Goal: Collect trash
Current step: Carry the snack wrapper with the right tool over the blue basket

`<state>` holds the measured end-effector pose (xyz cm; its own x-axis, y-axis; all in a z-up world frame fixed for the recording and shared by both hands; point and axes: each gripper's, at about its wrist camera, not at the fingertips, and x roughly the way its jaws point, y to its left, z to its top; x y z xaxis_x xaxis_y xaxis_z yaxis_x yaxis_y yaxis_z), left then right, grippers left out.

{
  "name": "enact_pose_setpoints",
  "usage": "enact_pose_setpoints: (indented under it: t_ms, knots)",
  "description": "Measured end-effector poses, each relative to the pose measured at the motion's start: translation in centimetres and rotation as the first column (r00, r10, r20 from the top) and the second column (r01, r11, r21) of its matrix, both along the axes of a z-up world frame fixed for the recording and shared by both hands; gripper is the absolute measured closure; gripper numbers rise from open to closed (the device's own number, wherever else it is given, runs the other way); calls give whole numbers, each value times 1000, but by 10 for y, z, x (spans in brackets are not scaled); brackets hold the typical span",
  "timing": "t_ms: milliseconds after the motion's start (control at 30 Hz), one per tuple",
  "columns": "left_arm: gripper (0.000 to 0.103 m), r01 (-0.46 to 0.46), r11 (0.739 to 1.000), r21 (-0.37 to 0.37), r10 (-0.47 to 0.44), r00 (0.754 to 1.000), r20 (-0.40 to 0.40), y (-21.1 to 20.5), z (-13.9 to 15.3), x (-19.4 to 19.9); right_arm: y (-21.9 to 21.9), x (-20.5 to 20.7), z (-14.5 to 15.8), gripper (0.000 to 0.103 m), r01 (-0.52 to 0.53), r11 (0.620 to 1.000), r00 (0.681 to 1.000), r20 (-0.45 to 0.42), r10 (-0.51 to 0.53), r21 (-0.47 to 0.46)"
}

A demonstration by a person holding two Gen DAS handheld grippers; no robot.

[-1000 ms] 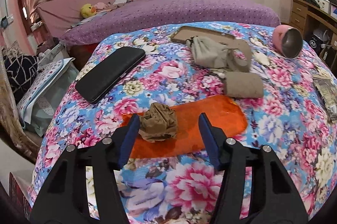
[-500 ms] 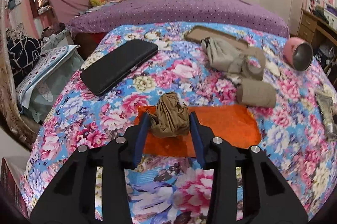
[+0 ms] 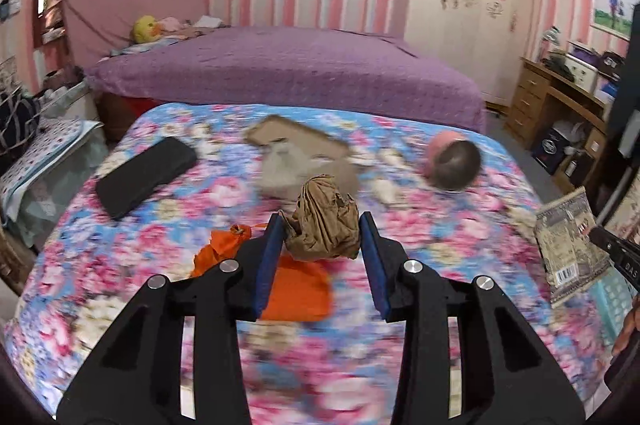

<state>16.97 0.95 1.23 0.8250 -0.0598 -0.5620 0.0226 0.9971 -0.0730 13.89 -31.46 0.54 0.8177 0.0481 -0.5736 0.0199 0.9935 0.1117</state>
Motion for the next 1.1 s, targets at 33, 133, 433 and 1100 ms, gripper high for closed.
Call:
enact_pose_setpoints:
  t_ms: [33, 133, 433, 1100]
  knots:
    - [65, 24, 1000, 11, -24, 1000, -1, -17, 1, -2, -8, -4, 2, 99, 11, 1000, 1000, 4, -11, 3]
    - [65, 73, 997, 38, -73, 997, -4, -52, 0, -7, -31, -14, 7, 99, 48, 999, 999, 20, -48, 16]
    - [65, 233, 972, 17, -232, 973, -7, -166, -2, -22, -123, -59, 12, 99, 194, 980, 980, 29, -196, 53]
    - [62, 406, 913, 49, -404, 913, -51, -295, -32, -50, -212, -110, -15, 98, 336, 938, 942, 2, -337, 83]
